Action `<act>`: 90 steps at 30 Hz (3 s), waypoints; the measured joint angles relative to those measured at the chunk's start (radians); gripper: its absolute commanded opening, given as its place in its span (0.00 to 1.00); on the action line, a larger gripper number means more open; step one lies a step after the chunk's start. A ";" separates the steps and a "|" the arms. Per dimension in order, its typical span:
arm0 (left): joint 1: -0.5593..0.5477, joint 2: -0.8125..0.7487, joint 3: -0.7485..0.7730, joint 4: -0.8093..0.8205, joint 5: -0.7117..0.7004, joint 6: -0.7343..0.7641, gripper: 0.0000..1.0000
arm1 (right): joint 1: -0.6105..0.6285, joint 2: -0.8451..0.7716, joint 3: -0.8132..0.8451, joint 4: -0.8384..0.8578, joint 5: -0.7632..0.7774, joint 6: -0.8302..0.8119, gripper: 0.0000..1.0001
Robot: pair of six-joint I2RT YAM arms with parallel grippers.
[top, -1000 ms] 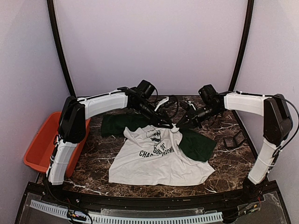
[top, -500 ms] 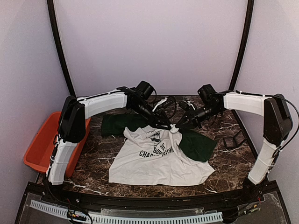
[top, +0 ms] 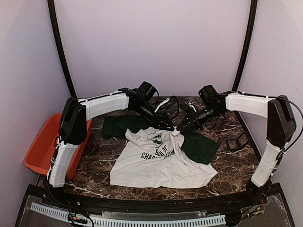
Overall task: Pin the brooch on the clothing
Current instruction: Pin the brooch to the flattened clothing.
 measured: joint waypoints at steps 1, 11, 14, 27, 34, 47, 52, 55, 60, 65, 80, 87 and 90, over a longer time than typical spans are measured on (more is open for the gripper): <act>0.000 0.000 0.000 -0.001 0.003 0.001 0.24 | 0.001 0.000 0.001 -0.001 0.002 -0.002 0.00; -0.006 0.000 0.000 -0.019 0.005 0.028 0.24 | 0.006 0.000 0.005 -0.024 0.006 -0.010 0.00; -0.011 0.000 0.000 -0.022 -0.002 0.031 0.24 | 0.009 0.000 0.006 -0.035 0.011 -0.010 0.00; -0.020 0.003 0.000 -0.021 -0.022 0.031 0.18 | 0.016 0.000 0.021 -0.077 0.034 -0.013 0.00; -0.025 0.004 0.000 -0.022 -0.030 0.031 0.18 | 0.020 0.002 0.034 -0.108 0.050 -0.014 0.00; -0.033 0.004 0.004 -0.036 -0.046 0.042 0.18 | 0.020 0.014 0.052 -0.144 0.052 -0.013 0.00; -0.039 0.004 0.004 -0.045 -0.059 0.050 0.18 | 0.021 0.018 0.053 -0.156 0.054 -0.013 0.00; -0.041 0.004 0.004 -0.049 -0.066 0.054 0.18 | 0.022 0.023 0.057 -0.165 0.055 -0.013 0.00; -0.042 0.004 0.004 -0.055 -0.069 0.060 0.18 | 0.022 0.027 0.062 -0.172 0.054 -0.012 0.00; -0.042 0.004 0.007 -0.061 -0.073 0.068 0.20 | 0.022 0.030 0.065 -0.173 0.054 -0.012 0.00; -0.045 0.004 0.010 -0.080 -0.082 0.086 0.25 | 0.022 0.041 0.067 -0.173 0.048 -0.011 0.00; -0.048 0.004 0.010 -0.085 -0.081 0.095 0.27 | 0.022 0.042 0.068 -0.173 0.049 -0.009 0.00; -0.048 0.005 0.010 -0.088 -0.082 0.101 0.25 | 0.022 0.045 0.069 -0.173 0.048 -0.009 0.00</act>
